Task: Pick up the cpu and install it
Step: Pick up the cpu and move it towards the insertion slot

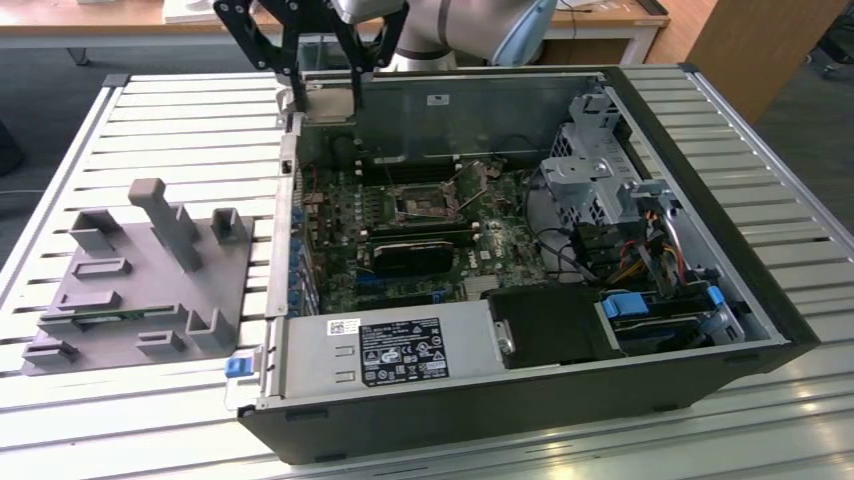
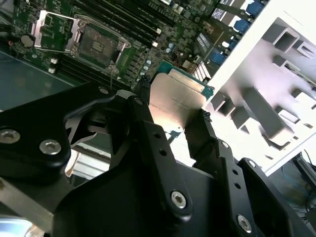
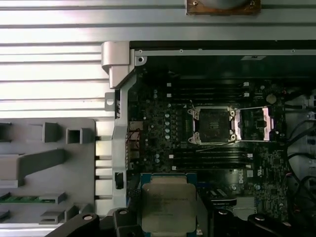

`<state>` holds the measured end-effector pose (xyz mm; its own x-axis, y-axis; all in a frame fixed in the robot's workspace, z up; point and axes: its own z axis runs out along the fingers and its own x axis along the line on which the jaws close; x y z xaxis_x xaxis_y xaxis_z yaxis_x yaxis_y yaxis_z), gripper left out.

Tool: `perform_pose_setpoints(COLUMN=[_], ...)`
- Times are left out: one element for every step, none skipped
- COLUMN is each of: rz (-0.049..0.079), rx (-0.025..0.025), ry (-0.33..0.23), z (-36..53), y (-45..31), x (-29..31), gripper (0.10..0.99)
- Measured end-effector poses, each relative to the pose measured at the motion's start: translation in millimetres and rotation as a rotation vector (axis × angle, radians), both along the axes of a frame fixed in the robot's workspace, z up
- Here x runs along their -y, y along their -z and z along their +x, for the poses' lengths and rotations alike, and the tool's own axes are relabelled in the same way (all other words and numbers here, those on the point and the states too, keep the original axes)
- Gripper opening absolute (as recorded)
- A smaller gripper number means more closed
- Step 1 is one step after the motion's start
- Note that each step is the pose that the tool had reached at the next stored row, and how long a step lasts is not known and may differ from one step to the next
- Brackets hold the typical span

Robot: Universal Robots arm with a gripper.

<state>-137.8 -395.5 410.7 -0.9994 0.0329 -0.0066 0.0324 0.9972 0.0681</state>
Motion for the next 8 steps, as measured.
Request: perform_pose_setpoints(rz=[0.0,0.0,0.0,0.0,0.0,0.0,0.0,0.0], rx=[0.0002,0.0004,0.0007,0.001,0.0013,0.0016,0.0019,0.002], ry=[0.0,0.0,0.0,0.0,0.0,0.0,0.0,0.0], z=[2.0,4.3,6.9,9.7,12.5,15.3,18.4,22.0], y=[0.5,1.1,1.7,2.3,2.8,3.5,4.5,5.6], x=[-0.7,-1.7,-3.1,-4.9,-6.9,-9.2,-11.8,-14.1], gripper=[0.533,0.533,0.533,0.533,0.533,0.533,0.533,0.533])
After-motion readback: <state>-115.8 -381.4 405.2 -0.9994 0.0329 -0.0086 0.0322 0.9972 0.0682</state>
